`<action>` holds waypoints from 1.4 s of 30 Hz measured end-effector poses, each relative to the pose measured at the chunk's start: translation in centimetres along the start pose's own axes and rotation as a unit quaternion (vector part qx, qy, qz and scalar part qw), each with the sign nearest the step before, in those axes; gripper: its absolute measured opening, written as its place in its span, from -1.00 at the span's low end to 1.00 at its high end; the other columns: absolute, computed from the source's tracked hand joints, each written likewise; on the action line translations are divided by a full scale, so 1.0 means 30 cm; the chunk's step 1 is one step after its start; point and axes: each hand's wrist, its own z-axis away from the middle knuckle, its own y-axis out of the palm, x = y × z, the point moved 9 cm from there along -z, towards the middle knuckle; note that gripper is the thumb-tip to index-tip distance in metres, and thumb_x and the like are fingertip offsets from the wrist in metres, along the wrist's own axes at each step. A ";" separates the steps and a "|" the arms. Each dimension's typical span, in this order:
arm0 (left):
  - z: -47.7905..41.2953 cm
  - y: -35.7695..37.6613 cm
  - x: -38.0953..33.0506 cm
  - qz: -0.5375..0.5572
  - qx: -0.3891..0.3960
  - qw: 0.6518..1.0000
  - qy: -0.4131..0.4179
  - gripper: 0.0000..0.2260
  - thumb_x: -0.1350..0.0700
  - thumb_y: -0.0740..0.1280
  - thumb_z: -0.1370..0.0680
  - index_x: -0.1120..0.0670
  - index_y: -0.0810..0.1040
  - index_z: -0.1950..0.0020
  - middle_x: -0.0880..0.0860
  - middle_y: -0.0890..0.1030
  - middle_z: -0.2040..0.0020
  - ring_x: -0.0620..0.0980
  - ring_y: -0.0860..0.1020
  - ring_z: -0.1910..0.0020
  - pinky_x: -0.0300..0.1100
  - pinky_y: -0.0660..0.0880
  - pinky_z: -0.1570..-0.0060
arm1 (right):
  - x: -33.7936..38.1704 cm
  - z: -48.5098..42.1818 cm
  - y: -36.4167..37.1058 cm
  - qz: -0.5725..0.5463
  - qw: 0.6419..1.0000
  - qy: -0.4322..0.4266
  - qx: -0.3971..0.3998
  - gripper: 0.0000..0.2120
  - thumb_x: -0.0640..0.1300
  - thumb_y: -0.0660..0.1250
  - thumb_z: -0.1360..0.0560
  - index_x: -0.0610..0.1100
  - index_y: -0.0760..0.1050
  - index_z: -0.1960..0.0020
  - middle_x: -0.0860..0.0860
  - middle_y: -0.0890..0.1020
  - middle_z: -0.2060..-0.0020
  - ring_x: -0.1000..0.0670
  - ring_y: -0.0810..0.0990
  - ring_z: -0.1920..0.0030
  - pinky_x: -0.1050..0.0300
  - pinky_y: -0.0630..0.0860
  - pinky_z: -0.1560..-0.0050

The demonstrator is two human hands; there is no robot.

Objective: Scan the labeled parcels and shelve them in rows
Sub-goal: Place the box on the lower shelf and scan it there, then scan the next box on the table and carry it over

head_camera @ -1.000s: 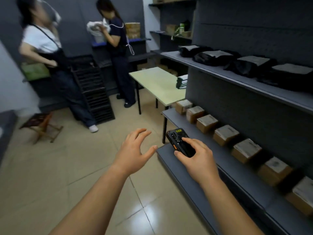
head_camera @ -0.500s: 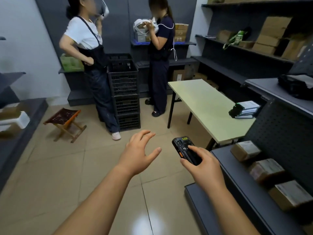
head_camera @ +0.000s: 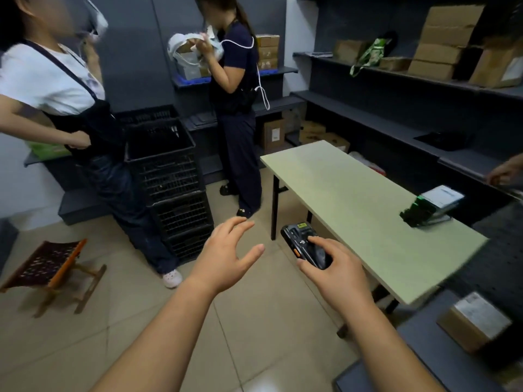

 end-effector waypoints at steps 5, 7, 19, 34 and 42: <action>-0.389 -0.034 0.107 -0.024 0.003 1.000 0.016 -0.47 -0.26 0.24 -0.55 -0.10 0.33 -0.48 -0.17 0.31 -0.43 -0.18 0.21 -0.43 -0.19 0.20 -0.42 | 0.021 -0.401 0.119 -0.030 1.000 0.005 -0.008 -0.56 0.05 0.55 -0.33 0.13 0.59 -0.20 0.29 0.54 0.03 0.22 0.50 0.00 0.30 0.39 -0.01; -0.531 -0.023 0.137 -0.021 0.004 1.000 0.021 -0.47 -0.26 0.23 -0.56 -0.09 0.33 -0.48 -0.17 0.31 -0.43 -0.16 0.22 -0.43 -0.12 0.23 -0.44 | 0.006 -0.532 0.139 -0.030 0.999 0.011 -0.013 -0.56 0.07 0.54 -0.32 0.14 0.59 -0.19 0.26 0.58 0.00 0.20 0.54 -0.02 0.26 0.43 -0.04; -1.427 0.542 -0.129 0.056 0.162 0.954 0.246 -0.33 -0.36 0.09 -0.47 -0.02 0.35 -0.47 -0.11 0.29 -0.47 -0.12 0.17 -0.44 -0.26 0.07 -0.38 | -0.400 -0.965 -0.201 0.060 0.950 0.201 -0.231 -0.56 0.13 0.49 -0.37 0.15 0.55 -0.23 0.22 0.55 -0.05 0.14 0.53 -0.02 0.12 0.50 -0.08; -1.574 1.232 -0.759 0.130 0.330 0.845 0.399 -0.50 -0.17 0.32 -0.56 -0.06 0.38 -0.46 -0.10 0.35 -0.44 -0.08 0.28 -0.40 -0.19 0.19 -0.38 | -0.810 -0.742 -0.603 0.109 0.810 0.413 -0.402 -0.51 0.13 0.50 -0.37 0.11 0.55 -0.28 0.19 0.56 -0.06 0.12 0.56 -0.02 0.12 0.55 -0.06; -1.607 1.591 -0.942 0.104 0.383 0.838 0.376 -0.48 -0.22 0.26 -0.56 -0.06 0.37 -0.48 -0.10 0.34 -0.44 -0.07 0.27 -0.41 -0.13 0.26 -0.37 | -1.079 -0.764 -0.783 0.120 0.792 0.467 -0.375 -0.53 0.14 0.48 -0.36 0.17 0.55 -0.26 0.25 0.51 -0.04 0.14 0.52 -0.02 0.12 0.56 -0.03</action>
